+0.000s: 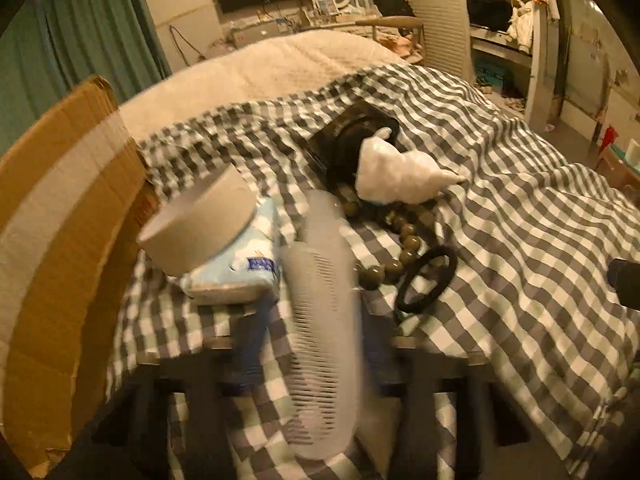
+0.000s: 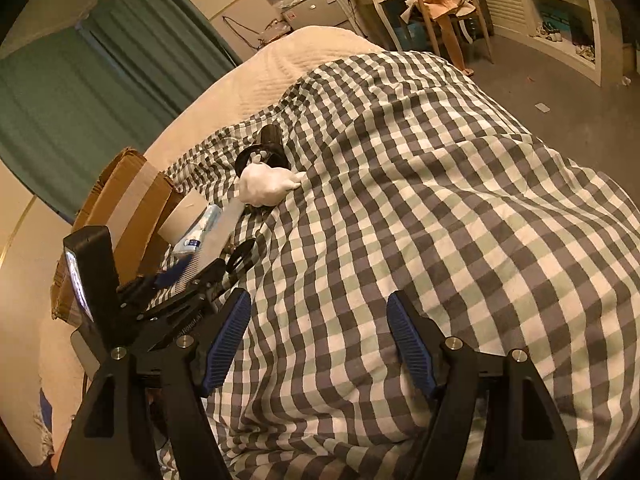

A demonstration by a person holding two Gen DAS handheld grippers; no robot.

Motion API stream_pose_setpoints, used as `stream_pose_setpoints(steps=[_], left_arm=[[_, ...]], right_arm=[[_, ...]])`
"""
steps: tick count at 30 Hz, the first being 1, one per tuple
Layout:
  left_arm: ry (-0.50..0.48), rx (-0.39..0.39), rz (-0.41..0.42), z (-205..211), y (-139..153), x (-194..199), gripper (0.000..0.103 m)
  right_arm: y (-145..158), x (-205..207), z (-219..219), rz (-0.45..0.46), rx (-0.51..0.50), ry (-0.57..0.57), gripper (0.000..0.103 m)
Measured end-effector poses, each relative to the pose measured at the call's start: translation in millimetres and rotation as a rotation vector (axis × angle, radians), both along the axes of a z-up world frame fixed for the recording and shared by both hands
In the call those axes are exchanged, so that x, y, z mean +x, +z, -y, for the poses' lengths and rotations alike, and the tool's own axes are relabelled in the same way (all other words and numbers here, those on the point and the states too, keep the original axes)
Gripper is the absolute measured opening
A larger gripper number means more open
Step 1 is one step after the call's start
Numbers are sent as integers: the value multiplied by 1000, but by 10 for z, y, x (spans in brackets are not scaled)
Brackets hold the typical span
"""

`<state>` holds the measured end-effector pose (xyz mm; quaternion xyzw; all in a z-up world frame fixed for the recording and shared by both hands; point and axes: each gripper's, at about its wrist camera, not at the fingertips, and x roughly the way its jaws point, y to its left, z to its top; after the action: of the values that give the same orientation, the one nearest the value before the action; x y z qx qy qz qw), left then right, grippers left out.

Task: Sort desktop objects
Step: 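Grasp the white comb with the left tool while the right grasps the white figurine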

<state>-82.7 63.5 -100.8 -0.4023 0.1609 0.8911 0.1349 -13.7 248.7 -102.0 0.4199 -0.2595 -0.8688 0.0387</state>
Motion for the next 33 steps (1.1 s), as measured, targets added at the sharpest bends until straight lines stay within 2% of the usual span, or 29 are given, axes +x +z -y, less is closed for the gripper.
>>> stream_pose_setpoints(steps=[3,7,15,18,21,24,28,30,33], left_arm=[[-3,-4,-17,-6,29,36,25],[2,52,-11,43,117,55,24],[96,278,24,326,445,19,23],[111,276,34,360,435,-19,23],[106,303,109,367,307,-96,23],[97,305,133,304,220,-118,25],[66,255,140,205,131,-87,45],[66,248,155,199,93,-85,45],[76,285,184,283,89,-114,45]], right_arm=[[-14,-4,0,3,-1,2,70],[-21,-13,9,1,1,6,70],[81,-67,-12,-62,5,35,70],[129,-172,4,-70,23,57,71],[198,-288,70,-78,63,83,71],[185,-340,120,-76,66,96,72],[135,-500,224,-48,71,127,72],[166,-598,279,-64,98,147,72],[208,-810,416,-80,173,200,72]])
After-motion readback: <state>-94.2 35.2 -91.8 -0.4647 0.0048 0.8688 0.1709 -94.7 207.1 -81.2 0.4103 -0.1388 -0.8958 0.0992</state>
